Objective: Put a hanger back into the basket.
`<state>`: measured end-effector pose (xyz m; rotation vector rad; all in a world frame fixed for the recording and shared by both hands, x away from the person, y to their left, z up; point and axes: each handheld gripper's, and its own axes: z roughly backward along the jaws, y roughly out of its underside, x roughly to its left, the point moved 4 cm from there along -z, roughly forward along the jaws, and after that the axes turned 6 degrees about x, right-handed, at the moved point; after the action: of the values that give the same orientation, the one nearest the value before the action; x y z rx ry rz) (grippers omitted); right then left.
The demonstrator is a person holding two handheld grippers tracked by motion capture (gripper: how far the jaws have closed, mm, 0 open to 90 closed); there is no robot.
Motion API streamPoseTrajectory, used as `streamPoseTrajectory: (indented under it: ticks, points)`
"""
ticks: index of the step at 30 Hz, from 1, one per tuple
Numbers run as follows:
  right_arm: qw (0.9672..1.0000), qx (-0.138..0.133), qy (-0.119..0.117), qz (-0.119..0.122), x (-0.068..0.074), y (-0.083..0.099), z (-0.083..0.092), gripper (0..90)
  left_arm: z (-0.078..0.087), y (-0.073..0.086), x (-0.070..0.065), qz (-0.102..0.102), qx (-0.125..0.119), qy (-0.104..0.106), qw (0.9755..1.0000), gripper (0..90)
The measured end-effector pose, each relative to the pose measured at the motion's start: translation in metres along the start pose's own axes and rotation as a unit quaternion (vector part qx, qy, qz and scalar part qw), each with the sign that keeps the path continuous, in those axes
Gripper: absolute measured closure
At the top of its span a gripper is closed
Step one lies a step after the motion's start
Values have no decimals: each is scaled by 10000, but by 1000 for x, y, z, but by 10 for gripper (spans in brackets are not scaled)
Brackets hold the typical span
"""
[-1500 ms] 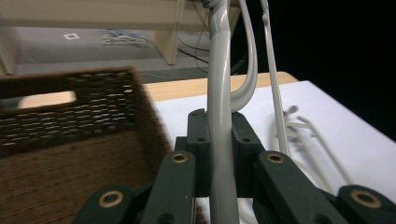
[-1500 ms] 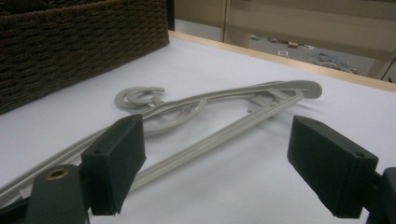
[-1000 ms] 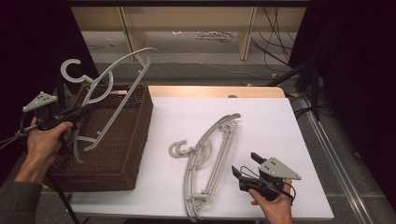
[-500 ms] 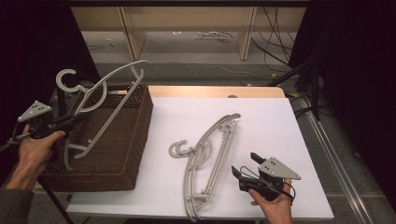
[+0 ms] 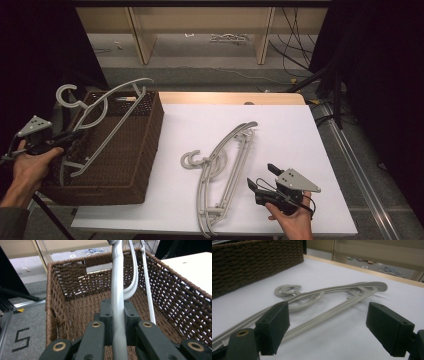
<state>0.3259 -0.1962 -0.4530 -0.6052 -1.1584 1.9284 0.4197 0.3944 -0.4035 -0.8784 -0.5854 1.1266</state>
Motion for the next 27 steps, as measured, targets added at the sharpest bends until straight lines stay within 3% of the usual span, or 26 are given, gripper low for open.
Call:
streamPoseTrajectory:
  ticks: [8,11,17,27]
  points:
    - [10000,6,-10,-5,0,0,-1,198,0,9,5,-88,202,-39,9997,811]
    - [10000,29,-20,5,0,0,-1,197,-1,9,4,-109,202,4,9997,811]
    - [10000,16,-3,-6,0,0,-1,197,-5,9,3,-161,427,12,9990,811]
    - [10000,-41,-46,-3,1,0,-3,197,-19,15,13,-225,870,-111,9959,812]
